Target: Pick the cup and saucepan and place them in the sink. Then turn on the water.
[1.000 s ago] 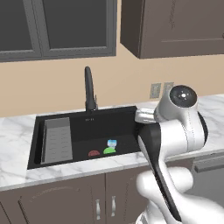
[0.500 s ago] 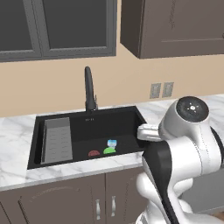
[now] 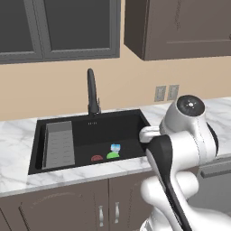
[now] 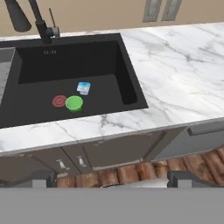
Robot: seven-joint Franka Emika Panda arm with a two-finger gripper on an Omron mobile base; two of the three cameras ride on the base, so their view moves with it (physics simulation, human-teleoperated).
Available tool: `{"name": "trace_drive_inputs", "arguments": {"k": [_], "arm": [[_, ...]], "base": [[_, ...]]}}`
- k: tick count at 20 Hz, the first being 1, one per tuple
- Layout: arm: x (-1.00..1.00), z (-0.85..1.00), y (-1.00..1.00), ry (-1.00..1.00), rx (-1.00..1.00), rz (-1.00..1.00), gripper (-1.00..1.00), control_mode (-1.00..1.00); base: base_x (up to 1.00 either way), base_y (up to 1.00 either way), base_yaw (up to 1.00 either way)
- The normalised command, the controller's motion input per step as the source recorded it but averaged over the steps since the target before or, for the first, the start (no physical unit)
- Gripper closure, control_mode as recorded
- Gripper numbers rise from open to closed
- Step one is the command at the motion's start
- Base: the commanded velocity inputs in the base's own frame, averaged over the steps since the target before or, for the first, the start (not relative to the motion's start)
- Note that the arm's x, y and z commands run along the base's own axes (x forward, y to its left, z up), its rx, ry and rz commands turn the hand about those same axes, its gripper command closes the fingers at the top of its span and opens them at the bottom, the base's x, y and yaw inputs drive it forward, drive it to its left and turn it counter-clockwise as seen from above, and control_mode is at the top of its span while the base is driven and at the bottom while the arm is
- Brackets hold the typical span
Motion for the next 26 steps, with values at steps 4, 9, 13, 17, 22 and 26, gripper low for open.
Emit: {"name": "trace_drive_inputs", "arguments": {"k": [4,9,13,17,22,26], "arm": [[0.16,-0.32,-0.19,0.09,-0.04,0.09,-1.00,-1.00],[0.00,-0.03,0.00,0.02,-0.01,0.00,-1.00,-1.00],[0.00,0.00,0.00,0.00,0.00,0.00,-1.00,-1.00],[0.00,0.00,0.00,0.00,0.00,0.00,-1.00,-1.00],[0.00,0.00,0.00,0.00,0.00,0.01,-1.00,-1.00],[0.00,0.00,0.00,0.00,0.00,0.05,-1.00,-1.00]], "base": [[0.00,0.00,0.00],[0.00,0.00,0.00],[0.00,0.00,0.00],[0.00,0.00,0.00],[0.00,0.00,0.00],[0.00,0.00,0.00]]}}
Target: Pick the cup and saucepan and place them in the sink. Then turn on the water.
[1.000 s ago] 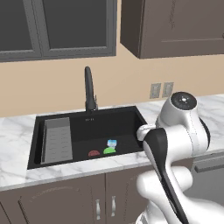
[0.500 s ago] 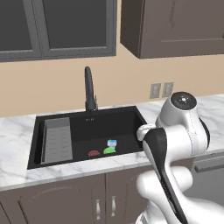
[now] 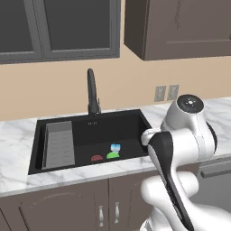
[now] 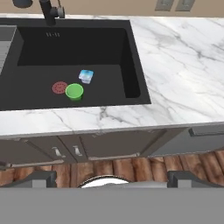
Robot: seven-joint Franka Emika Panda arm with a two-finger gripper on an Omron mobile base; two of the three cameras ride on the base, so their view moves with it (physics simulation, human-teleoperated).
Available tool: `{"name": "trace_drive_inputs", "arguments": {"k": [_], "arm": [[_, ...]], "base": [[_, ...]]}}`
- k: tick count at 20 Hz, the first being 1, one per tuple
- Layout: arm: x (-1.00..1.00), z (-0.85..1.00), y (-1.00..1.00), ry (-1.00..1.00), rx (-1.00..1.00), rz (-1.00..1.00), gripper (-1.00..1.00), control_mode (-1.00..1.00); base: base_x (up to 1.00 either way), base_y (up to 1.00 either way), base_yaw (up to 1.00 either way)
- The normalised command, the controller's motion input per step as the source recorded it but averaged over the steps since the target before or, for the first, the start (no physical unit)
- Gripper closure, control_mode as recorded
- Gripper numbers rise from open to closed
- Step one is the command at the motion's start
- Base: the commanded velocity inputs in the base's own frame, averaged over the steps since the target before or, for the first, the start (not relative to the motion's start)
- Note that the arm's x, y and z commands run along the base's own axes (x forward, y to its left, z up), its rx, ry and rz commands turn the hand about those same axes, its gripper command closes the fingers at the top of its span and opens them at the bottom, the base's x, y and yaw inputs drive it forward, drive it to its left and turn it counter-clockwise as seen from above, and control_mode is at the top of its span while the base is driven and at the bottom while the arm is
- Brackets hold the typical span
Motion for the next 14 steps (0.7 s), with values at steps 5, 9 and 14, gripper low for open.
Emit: {"name": "trace_drive_inputs", "arguments": {"k": [5,9,14], "arm": [[0.00,0.00,0.00,0.00,0.00,0.04,-1.00,-1.00],[0.00,-0.02,0.02,0.03,0.00,0.02,-1.00,-1.00],[-0.16,-0.04,0.21,0.01,0.00,0.03,-1.00,1.00]], "base": [[0.00,0.00,0.00],[0.00,0.00,0.00],[-0.15,0.28,0.09]]}}
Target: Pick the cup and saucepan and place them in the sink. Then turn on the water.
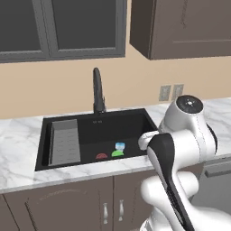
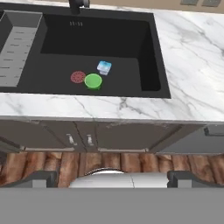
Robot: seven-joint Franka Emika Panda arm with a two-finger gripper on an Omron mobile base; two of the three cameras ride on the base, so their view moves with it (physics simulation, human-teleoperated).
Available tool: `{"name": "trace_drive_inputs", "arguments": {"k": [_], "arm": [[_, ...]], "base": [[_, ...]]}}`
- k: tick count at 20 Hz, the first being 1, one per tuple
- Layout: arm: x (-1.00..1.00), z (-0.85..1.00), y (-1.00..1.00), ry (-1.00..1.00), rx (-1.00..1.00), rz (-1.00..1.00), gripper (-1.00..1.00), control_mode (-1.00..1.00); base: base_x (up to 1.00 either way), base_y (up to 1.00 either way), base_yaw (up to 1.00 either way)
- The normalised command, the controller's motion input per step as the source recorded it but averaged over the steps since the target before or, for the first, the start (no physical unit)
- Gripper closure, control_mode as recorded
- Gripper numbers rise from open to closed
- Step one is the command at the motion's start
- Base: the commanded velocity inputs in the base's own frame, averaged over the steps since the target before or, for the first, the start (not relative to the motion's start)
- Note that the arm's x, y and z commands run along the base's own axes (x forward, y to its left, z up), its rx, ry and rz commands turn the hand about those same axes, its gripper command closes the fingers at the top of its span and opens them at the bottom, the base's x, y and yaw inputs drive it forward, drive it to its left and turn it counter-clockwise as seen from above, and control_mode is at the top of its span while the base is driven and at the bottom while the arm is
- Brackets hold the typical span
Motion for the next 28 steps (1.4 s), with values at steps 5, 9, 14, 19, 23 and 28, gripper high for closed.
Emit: {"name": "trace_drive_inputs", "arguments": {"k": [5,9,14,19,23,28], "arm": [[0.00,0.00,0.00,0.00,0.00,0.00,-1.00,1.00],[0.00,0.00,0.00,0.00,0.00,0.00,-1.00,1.00],[0.00,0.00,0.00,0.00,0.00,0.00,-1.00,1.00],[0.00,0.00,0.00,0.00,0.00,0.00,-1.00,1.00],[0.00,0.00,0.00,0.00,0.00,0.00,-1.00,1.00],[0.00,0.00,0.00,0.00,0.00,0.00,-1.00,1.00]], "base": [[-0.11,0.59,0.58],[0.05,0.58,0.83],[-0.12,0.71,0.86],[-0.42,0.75,0.83],[-0.68,0.69,0.78],[-0.85,0.51,0.69]]}}
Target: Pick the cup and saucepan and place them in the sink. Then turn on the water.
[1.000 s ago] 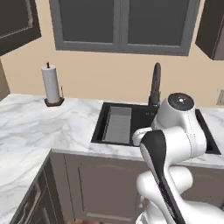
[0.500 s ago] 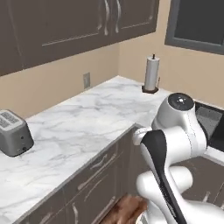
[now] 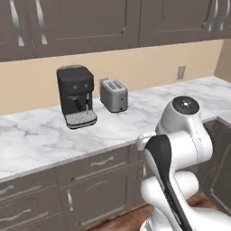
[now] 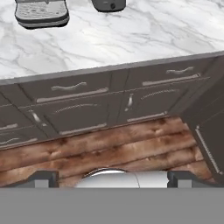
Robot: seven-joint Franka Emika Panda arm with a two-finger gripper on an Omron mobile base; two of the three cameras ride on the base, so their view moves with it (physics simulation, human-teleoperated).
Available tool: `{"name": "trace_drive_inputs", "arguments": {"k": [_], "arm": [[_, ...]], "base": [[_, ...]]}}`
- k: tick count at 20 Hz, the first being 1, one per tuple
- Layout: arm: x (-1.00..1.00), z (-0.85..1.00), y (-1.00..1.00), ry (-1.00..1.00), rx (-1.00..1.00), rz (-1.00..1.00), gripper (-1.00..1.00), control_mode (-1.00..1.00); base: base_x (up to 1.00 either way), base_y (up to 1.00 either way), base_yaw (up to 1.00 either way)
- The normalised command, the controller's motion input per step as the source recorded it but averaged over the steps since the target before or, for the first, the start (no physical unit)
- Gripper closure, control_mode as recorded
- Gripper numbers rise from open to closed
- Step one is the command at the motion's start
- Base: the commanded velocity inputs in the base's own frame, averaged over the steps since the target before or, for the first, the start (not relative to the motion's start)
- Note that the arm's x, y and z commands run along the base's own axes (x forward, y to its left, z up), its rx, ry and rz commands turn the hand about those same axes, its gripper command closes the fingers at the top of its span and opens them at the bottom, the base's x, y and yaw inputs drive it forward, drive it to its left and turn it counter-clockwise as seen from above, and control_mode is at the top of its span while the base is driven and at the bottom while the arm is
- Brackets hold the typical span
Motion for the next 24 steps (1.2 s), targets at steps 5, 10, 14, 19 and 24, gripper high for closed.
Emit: {"name": "trace_drive_inputs", "arguments": {"k": [5,10,14,19,24], "arm": [[0.00,0.00,0.00,0.00,0.00,0.00,-1.00,1.00],[0.00,0.00,0.00,0.00,0.00,0.00,-1.00,1.00],[0.00,0.00,0.00,0.00,0.00,0.00,-1.00,1.00],[0.00,0.00,0.00,0.00,0.00,0.00,-1.00,1.00],[0.00,0.00,0.00,0.00,0.00,0.00,-1.00,1.00]], "base": [[-0.43,0.43,0.65],[0.34,0.45,0.74],[0.58,0.55,0.72],[0.65,0.72,0.67],[0.52,0.52,0.74]]}}
